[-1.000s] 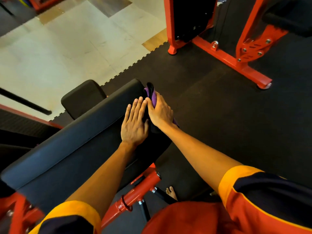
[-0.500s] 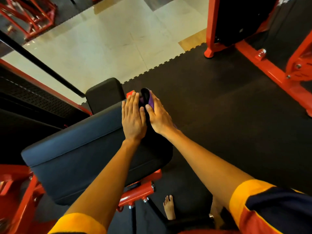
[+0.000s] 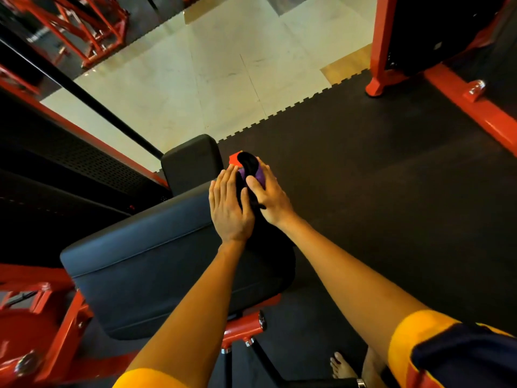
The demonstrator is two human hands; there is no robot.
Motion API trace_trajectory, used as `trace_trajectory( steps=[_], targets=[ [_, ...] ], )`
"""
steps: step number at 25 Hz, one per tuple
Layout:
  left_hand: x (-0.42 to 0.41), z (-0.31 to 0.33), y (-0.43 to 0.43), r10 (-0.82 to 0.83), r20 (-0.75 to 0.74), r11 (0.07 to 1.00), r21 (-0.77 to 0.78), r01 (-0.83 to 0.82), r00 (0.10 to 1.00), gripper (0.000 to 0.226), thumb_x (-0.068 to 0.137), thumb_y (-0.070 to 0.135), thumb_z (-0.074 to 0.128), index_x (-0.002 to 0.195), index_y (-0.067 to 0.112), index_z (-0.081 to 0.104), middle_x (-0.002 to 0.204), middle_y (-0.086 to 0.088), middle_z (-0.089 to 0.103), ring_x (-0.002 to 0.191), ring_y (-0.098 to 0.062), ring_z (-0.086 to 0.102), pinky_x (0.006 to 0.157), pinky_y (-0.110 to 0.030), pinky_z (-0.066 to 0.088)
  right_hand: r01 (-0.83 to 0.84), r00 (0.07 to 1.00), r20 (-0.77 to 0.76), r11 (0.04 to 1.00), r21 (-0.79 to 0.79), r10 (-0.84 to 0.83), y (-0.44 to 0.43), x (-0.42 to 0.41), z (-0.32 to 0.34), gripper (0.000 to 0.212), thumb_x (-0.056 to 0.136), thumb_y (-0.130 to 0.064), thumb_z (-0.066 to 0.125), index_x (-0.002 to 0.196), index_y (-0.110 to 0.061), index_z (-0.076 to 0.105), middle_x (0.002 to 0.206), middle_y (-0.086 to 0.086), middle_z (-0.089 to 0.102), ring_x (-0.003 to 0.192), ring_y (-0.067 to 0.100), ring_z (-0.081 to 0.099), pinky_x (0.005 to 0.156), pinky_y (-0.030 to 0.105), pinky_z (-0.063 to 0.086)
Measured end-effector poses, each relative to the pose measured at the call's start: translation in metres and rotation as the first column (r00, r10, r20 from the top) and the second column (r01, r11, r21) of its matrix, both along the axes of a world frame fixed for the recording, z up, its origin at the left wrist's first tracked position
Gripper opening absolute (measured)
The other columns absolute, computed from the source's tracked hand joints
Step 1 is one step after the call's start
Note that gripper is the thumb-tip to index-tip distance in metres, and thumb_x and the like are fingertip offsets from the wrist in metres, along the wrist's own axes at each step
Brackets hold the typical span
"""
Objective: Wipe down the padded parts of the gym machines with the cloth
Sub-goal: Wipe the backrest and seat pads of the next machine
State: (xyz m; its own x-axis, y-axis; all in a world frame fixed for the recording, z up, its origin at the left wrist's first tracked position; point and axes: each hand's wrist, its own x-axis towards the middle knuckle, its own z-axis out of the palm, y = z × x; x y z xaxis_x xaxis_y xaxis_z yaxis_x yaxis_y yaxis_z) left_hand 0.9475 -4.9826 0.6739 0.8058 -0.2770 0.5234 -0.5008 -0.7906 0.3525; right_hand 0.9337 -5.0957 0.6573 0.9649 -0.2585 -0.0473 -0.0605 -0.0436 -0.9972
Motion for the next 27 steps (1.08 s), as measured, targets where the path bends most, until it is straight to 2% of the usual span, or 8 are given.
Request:
trace_trajectory(
  steps=[3,5,10,14,18,22,25,27],
  targets=[
    [0.000,0.000,0.001,0.009,0.021,0.999,0.044,-0.010,1.000,0.054,0.104,0.039,0.036,0.148,0.013,0.050,0.155,-0.003,0.048,0.148,-0.018,0.037,0.127,-0.037,0.017,-0.040,0.999,-0.012,0.989,0.145,0.043,-0.006,0.022,-0.011,0.055,0.087,-0.083,0.043,0.135,-0.058,0.051,0.147,-0.005,0.053,0.143,0.019,0.043,0.119,0.056,0.031],
    [-0.002,0.001,-0.001,0.021,0.006,0.998,0.060,-0.021,1.000,0.054,0.104,0.039,0.035,0.149,0.014,0.048,0.156,-0.001,0.046,0.149,-0.016,0.035,0.127,-0.038,0.016,-0.017,0.998,-0.052,0.978,0.208,0.029,-0.009,0.027,-0.012,0.054,0.085,-0.085,0.045,0.125,-0.053,0.060,0.139,-0.001,0.059,0.136,0.018,0.051,0.118,0.053,0.034],
    [-0.002,0.004,0.001,0.025,-0.013,0.994,0.108,-0.024,1.000,0.053,0.106,0.037,0.029,0.152,0.014,0.044,0.158,-0.003,0.043,0.150,-0.017,0.032,0.127,-0.038,0.013,0.043,0.999,0.000,0.997,0.067,-0.043,0.006,-0.001,0.003,0.064,0.092,-0.071,0.039,0.147,-0.040,0.043,0.145,-0.004,0.051,0.135,0.018,0.050,0.112,0.043,0.040],
    [-0.004,0.004,-0.005,0.099,-0.004,0.988,0.122,-0.097,0.995,0.056,0.106,0.041,0.028,0.154,0.016,0.042,0.162,-0.003,0.037,0.153,-0.018,0.027,0.128,-0.039,0.012,-0.022,0.999,-0.043,0.980,0.199,0.031,-0.008,0.023,0.007,0.054,0.095,-0.067,0.041,0.139,-0.037,0.053,0.138,0.000,0.059,0.130,0.019,0.055,0.113,0.046,0.040],
    [-0.004,0.002,-0.019,0.225,-0.035,0.966,0.135,-0.219,0.974,0.060,0.105,0.049,0.031,0.155,0.018,0.040,0.164,-0.003,0.032,0.155,-0.019,0.020,0.128,-0.036,0.005,0.002,0.974,-0.213,0.940,0.340,0.075,-0.021,0.050,0.011,0.052,0.105,-0.047,0.045,0.136,-0.008,0.060,0.138,0.015,0.060,0.130,0.028,0.055,0.113,0.043,0.041],
    [-0.006,0.006,-0.033,0.346,-0.099,0.937,0.085,-0.338,0.933,0.063,0.103,0.056,0.032,0.154,0.019,0.040,0.165,-0.001,0.030,0.156,-0.017,0.015,0.127,-0.033,-0.001,-0.057,0.899,-0.379,0.917,0.395,0.219,-0.033,0.074,0.021,0.047,0.104,-0.048,0.050,0.122,-0.008,0.067,0.126,0.017,0.066,0.124,0.036,0.060,0.108,0.050,0.044],
    [-0.003,0.005,-0.039,0.401,-0.157,0.913,-0.006,-0.407,0.902,0.061,0.102,0.048,0.032,0.154,0.017,0.041,0.166,-0.003,0.027,0.156,-0.018,0.014,0.128,-0.036,-0.002,-0.131,0.946,-0.264,0.967,0.220,0.188,-0.033,0.039,0.031,0.077,0.089,-0.074,0.053,0.140,-0.016,0.056,0.148,0.010,0.052,0.143,0.026,0.041,0.122,0.045,0.028],
    [-0.003,0.003,-0.042,0.453,-0.178,0.884,-0.035,-0.466,0.874,0.061,0.100,0.043,0.033,0.154,0.015,0.041,0.167,-0.004,0.026,0.157,-0.018,0.012,0.128,-0.043,0.000,-0.175,0.965,-0.164,0.971,0.165,0.202,-0.029,0.006,0.032,0.083,0.089,-0.062,0.062,0.156,-0.020,0.037,0.163,0.001,0.033,0.154,0.017,0.020,0.124,0.035,0.015]
  ],
)
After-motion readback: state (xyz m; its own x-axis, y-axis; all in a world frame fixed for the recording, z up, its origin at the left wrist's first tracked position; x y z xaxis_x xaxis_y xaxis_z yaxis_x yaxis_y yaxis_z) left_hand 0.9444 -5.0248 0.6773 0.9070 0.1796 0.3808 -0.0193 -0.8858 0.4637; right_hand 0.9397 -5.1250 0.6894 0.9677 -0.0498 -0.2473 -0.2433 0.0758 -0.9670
